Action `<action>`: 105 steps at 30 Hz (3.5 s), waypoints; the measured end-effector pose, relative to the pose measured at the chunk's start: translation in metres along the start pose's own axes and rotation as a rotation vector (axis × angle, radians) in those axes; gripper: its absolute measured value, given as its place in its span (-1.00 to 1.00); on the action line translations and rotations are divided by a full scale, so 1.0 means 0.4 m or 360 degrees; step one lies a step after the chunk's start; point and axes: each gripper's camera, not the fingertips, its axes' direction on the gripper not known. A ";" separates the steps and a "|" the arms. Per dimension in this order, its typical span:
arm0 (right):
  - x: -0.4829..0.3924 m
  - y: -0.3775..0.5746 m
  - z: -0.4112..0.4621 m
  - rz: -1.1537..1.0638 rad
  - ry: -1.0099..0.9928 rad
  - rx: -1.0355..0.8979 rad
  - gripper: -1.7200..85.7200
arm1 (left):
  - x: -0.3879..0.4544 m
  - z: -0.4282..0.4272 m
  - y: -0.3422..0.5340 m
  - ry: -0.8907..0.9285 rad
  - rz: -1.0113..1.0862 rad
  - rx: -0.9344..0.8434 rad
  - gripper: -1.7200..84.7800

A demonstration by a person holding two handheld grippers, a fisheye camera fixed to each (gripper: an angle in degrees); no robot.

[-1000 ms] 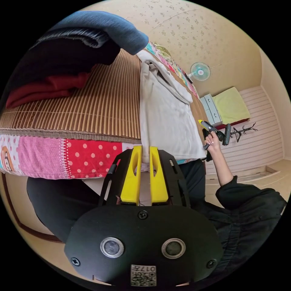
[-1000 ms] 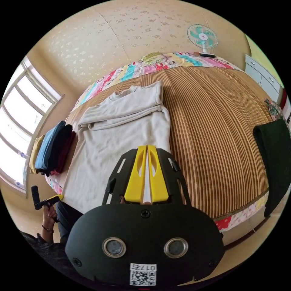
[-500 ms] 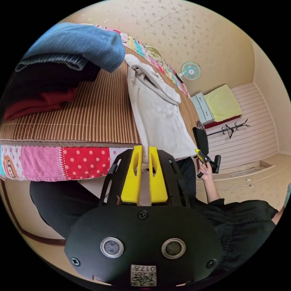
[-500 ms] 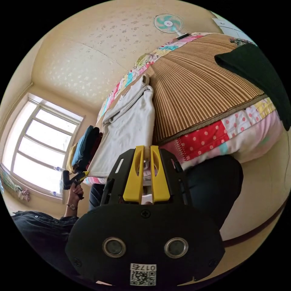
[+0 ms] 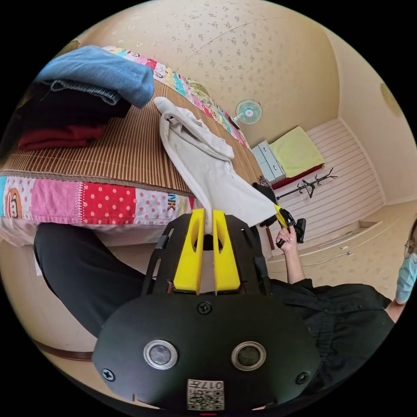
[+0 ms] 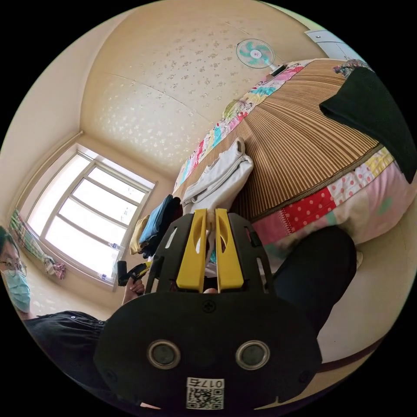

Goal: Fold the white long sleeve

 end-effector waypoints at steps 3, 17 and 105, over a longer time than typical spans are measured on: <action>-0.018 0.023 -0.045 -0.0056 0.0054 -0.0038 -0.90 | 0.026 -0.056 0.044 0.0018 0.0035 0.0040 -0.87; 0.051 0.080 -0.151 0.0056 -0.0140 -0.0017 -0.91 | -0.048 -0.130 0.150 0.0323 -0.0161 0.0136 -0.87; -0.298 0.042 0.909 -0.0270 0.0904 -0.0517 -0.88 | -0.396 0.549 0.045 0.0035 -0.0256 -0.0406 -0.78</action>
